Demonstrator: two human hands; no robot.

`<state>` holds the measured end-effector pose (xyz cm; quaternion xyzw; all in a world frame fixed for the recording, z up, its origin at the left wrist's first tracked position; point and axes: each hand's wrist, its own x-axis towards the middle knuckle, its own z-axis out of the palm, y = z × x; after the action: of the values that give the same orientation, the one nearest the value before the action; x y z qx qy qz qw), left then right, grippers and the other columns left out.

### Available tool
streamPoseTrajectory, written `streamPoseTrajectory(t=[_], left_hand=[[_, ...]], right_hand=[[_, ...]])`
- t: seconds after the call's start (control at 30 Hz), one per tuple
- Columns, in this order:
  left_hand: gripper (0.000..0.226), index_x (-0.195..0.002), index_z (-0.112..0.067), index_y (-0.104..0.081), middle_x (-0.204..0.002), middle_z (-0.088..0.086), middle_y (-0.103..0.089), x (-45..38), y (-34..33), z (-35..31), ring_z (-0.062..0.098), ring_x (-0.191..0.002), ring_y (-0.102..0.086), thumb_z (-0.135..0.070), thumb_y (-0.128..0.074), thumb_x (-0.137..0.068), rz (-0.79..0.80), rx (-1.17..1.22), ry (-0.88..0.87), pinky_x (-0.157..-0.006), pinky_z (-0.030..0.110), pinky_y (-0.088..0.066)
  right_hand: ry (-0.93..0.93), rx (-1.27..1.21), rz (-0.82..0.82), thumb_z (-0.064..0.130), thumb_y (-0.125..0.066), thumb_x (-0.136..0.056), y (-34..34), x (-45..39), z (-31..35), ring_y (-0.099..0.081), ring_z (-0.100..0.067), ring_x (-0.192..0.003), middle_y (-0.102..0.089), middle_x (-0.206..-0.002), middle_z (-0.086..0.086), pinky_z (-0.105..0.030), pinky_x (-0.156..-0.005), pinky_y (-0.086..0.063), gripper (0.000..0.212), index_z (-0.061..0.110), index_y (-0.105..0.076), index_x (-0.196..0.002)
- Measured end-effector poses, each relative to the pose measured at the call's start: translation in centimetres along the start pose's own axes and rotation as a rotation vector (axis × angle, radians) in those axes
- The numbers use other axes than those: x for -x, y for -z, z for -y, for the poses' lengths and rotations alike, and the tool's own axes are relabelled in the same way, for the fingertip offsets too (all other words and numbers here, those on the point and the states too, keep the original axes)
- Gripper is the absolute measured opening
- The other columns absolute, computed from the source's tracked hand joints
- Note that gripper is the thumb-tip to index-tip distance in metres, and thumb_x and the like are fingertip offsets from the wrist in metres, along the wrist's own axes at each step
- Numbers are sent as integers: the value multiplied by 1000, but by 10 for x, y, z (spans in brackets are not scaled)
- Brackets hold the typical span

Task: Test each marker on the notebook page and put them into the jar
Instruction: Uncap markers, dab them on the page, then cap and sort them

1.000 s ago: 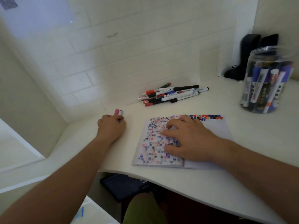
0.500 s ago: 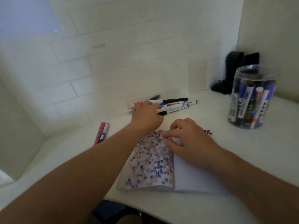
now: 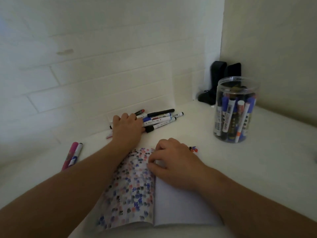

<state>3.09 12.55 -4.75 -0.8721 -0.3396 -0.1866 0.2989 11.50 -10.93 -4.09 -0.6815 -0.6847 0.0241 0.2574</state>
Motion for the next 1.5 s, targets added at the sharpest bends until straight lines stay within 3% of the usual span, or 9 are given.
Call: streamPoseTrajectory(t=[0.17,0.4,0.5,0.6,0.8,0.97,1.1,1.3,1.5], left_hand=[[24,-100,-26,-69,-90,-1,-67,1,18,-5,26,-80,-55,-36,-47,-100,-13,84,73,-75,41,-38],[19,-109,-25,-54,-82,-6,-62,17,109,-47,11,-67,-55,-31,-36,-109,130,1170,-130,-59,29,-44],[20,-118,-26,-54,-91,-5,-62,44,102,-59,10,-76,-58,-31,-37,-109,170,1177,-285,-66,32,-48],[31,-136,-31,-49,-90,-22,-61,53,83,-63,-5,-81,-58,-39,-40,-108,231,1114,-352,-70,22,-43],[26,-126,-49,-56,-75,-42,-56,50,80,-57,-10,-63,-53,-52,-42,-103,201,1116,-301,-58,17,-34],[30,-126,-50,-53,-73,-24,-62,43,79,-54,-4,-63,-55,-59,-48,-99,232,1145,-286,-57,22,-37],[62,-128,-54,-34,-75,-12,-52,42,71,-39,-1,-67,-51,-70,-69,-79,444,1115,-275,-60,23,-40],[63,-124,-57,-43,-107,-20,-54,44,61,-33,3,-99,-50,-82,-64,-70,459,921,-364,-84,33,-49],[63,-116,-57,-51,-97,-21,-47,43,52,-35,4,-95,-45,-93,-55,-64,463,846,-348,-78,30,-42]], right_hand=[[-14,-1,-19,54,-52,-101,2,-2,-6,-47,-11,-99,-55,-102,12,-39,-89,-47,32,36,-75,-114],[-450,-573,-361,80,-59,-82,32,-9,-29,-63,-6,-65,-68,-80,10,-28,-65,-54,51,41,-65,-114],[-420,-1009,-376,56,-69,-87,38,-5,-33,-49,-14,-58,-57,-69,-1,-29,-52,-42,35,33,-68,-114],[-425,-1020,-338,18,-67,-98,33,-5,-28,-56,-2,-52,-65,-63,8,-17,-47,-42,11,15,-73,-106],[-422,-1071,-299,12,-59,-102,30,-5,-31,-39,-9,-46,-52,-56,0,-21,-42,-30,10,13,-64,-110],[-373,-1100,-275,11,-55,-103,36,-4,-35,-38,-12,-48,-51,-60,-6,-23,-45,-29,8,16,-62,-100],[-459,-1200,-301,17,-51,-105,52,2,-47,-45,-15,-53,-51,-65,-10,-24,-45,-36,25,15,-67,-86],[-471,-546,-185,5,-74,-89,42,6,-54,-52,-7,-52,-61,-61,3,-18,-47,-39,17,11,-62,-79],[-530,-591,-197,-1,-70,-86,41,6,-56,-55,-14,-54,-63,-62,-8,-22,-48,-44,16,4,-61,-74]])
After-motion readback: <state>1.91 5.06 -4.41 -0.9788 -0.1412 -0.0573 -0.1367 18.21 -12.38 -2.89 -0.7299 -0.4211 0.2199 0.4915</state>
